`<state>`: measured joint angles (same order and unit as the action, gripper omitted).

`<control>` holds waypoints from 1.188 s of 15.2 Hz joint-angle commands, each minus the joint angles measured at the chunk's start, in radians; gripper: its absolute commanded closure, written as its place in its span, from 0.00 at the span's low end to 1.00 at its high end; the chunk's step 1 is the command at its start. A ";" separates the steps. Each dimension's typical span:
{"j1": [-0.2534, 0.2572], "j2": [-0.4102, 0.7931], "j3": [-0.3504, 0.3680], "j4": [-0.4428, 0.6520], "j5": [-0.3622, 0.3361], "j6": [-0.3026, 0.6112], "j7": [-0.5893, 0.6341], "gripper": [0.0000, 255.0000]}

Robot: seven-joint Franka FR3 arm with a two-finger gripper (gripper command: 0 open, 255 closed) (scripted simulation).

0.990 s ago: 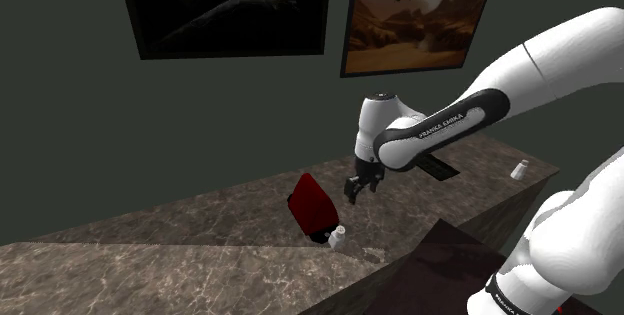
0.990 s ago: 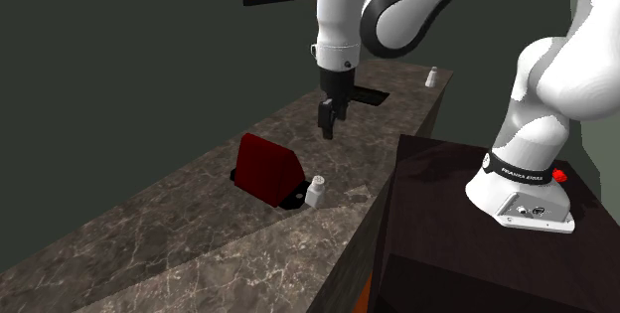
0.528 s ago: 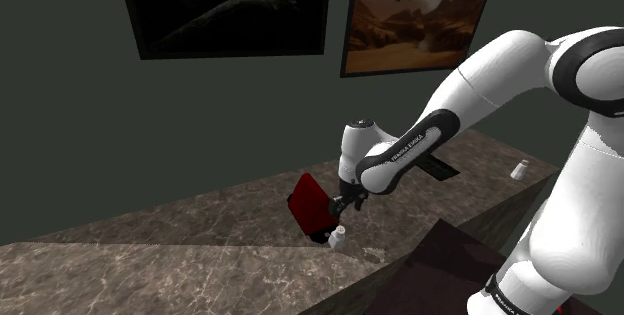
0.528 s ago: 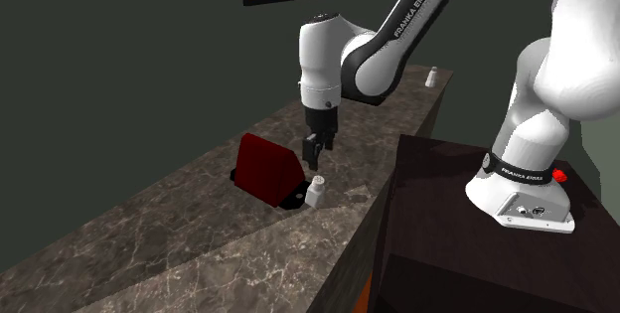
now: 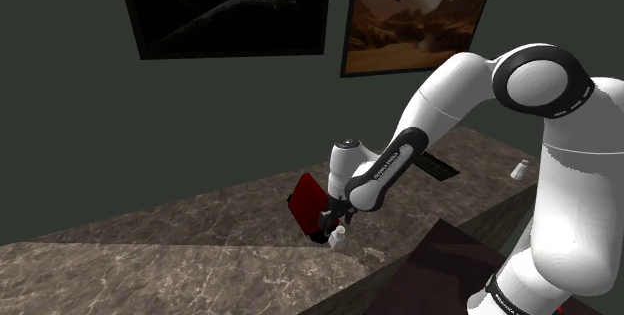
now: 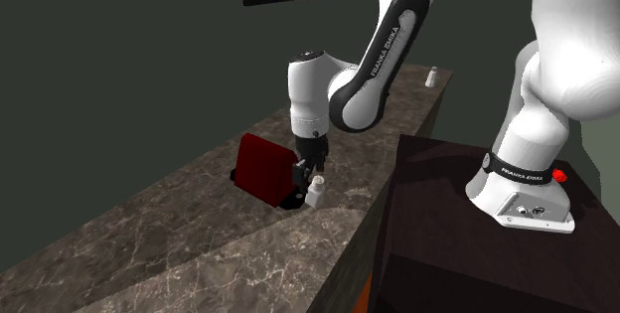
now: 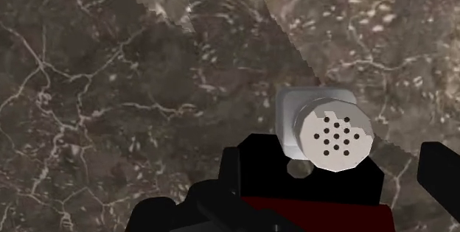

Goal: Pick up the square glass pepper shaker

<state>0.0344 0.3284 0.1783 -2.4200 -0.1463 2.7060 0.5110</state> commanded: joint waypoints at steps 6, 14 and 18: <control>0.014 0.067 -0.022 0.013 -0.028 0.054 0.018 1.00; 0.013 0.068 -0.023 0.013 -0.028 0.055 0.017 1.00; 0.003 0.023 -0.007 0.004 -0.010 0.019 0.006 1.00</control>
<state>0.0399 0.3654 0.1664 -2.4139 -0.1622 2.7372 0.5197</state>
